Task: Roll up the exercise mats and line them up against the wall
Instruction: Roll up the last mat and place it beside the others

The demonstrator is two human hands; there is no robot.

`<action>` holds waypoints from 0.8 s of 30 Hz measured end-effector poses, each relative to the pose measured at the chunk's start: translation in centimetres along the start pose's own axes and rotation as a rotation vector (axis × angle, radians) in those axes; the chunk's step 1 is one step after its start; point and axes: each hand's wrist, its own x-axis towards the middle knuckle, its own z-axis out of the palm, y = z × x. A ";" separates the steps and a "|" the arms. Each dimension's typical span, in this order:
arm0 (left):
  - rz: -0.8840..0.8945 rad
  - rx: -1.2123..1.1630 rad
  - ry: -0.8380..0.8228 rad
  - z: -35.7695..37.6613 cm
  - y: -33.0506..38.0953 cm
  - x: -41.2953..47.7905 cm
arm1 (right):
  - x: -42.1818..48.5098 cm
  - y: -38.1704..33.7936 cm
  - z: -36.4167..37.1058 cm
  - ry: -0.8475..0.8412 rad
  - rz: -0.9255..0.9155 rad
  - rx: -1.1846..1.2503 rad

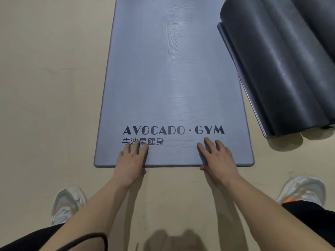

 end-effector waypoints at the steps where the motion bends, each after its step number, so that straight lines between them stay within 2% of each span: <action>1: -0.009 -0.011 -0.006 0.2 -0.4 0.3 | 0.1 0.0 0.4 -0.001 -0.003 -0.006; 4: 0.057 0.008 -0.009 0.7 -1.3 0.6 | -0.1 0.0 1.2 -0.004 -0.011 -0.002; 8: 0.242 0.205 0.160 1.8 -2.0 -0.5 | 0.0 -0.2 1.6 -0.011 -0.023 -0.008; 9: 0.238 0.207 0.143 1.9 -2.1 -0.4 | 0.0 -0.2 1.7 -0.007 -0.025 -0.008; 12: 0.126 0.126 0.052 1.3 -1.3 0.0 | 0.4 -0.7 2.0 -0.016 -0.009 0.002; 15: 0.038 0.136 0.054 0.4 -0.1 0.0 | 1.0 -1.6 1.9 -0.010 -0.023 -0.008; 17: 0.019 0.150 -0.040 -0.7 0.3 -0.8 | 0.8 -2.0 1.4 -0.030 -0.006 0.015; 21: -0.080 0.094 -0.019 -2.1 0.2 -1.7 | 0.6 -2.8 0.0 -0.083 -0.037 0.072; 24: -0.148 0.044 -0.008 -1.3 -0.3 -2.6 | 0.2 -3.6 -0.5 -0.090 -0.128 0.042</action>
